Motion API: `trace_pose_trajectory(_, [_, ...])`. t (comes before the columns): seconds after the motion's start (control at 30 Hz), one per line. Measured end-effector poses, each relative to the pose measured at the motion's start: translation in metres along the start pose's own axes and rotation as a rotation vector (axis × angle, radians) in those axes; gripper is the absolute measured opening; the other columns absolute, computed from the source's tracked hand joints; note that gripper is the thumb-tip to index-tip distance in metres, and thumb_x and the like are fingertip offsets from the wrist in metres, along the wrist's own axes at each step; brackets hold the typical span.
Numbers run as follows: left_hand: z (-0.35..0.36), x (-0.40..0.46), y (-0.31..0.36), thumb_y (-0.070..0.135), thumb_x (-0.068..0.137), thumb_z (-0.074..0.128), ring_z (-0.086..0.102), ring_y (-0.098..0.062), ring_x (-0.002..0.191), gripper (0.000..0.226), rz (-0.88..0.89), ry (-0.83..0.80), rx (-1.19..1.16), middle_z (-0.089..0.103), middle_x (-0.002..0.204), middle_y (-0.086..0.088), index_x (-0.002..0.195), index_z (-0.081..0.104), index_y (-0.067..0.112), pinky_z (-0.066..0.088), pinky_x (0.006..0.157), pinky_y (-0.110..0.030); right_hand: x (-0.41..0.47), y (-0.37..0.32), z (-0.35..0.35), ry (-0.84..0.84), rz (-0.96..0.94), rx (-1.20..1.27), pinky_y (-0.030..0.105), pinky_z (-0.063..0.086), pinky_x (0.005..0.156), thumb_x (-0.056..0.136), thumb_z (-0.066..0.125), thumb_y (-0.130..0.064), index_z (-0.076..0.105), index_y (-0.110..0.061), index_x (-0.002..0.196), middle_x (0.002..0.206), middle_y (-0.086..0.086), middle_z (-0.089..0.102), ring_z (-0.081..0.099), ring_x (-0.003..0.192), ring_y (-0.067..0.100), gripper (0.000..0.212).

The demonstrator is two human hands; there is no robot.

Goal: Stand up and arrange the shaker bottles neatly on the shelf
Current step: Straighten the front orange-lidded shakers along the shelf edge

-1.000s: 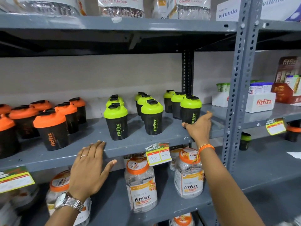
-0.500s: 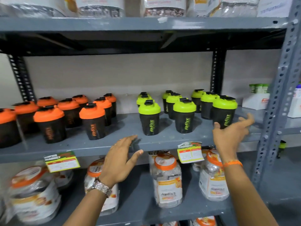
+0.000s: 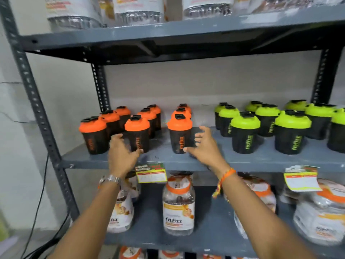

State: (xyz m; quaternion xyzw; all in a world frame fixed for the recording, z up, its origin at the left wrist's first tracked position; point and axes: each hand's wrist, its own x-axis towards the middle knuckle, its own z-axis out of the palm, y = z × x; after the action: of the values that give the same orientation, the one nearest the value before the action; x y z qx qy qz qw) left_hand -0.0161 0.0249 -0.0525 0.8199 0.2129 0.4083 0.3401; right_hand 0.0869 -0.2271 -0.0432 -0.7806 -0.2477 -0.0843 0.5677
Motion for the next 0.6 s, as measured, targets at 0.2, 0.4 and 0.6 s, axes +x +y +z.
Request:
trace_pose_trajectory(0.2, [-0.002, 0.044, -0.021, 0.037, 0.061, 0.095, 0.058, -0.03, 0.125, 0.1, -0.007, -0.352, 0.036, 0.06, 0.138, -0.01, 0.139, 0.038, 0.007, 0.04, 0.09, -0.029, 0.032, 0.003, 0.023, -0.059, 0.13, -0.036, 0.052, 0.054, 0.103, 0.059, 0.094, -0.002, 0.042, -0.008, 0.133, 0.129, 0.012, 0.066, 0.066, 0.119, 0.031, 0.091])
trace_pose_trajectory(0.4, [0.005, 0.056, -0.03, 0.05, 0.056, 0.094, 0.061, -0.019, 0.098, 0.083, -0.009, -0.345, -0.011, 0.067, 0.121, -0.002, 0.115, 0.042, 0.023, 0.046, 0.082, -0.034, 0.024, -0.001, 0.033, -0.002, 0.113, -0.085, 0.041, 0.051, 0.102, 0.062, 0.096, -0.007, 0.052, -0.01, 0.13, 0.13, 0.01, 0.068, 0.066, 0.118, 0.025, 0.081])
trace_pose_trajectory(0.6, [0.005, 0.055, -0.038, 0.055, 0.068, 0.085, 0.065, -0.026, 0.112, 0.077, 0.051, -0.369, 0.032, 0.068, 0.125, -0.001, 0.124, 0.044, 0.023, 0.05, 0.086, -0.04, 0.018, -0.001, 0.032, 0.013, 0.109, -0.124, 0.05, 0.05, 0.109, 0.061, 0.098, -0.016, 0.053, -0.012, 0.133, 0.136, 0.01, 0.066, 0.065, 0.122, 0.027, 0.084])
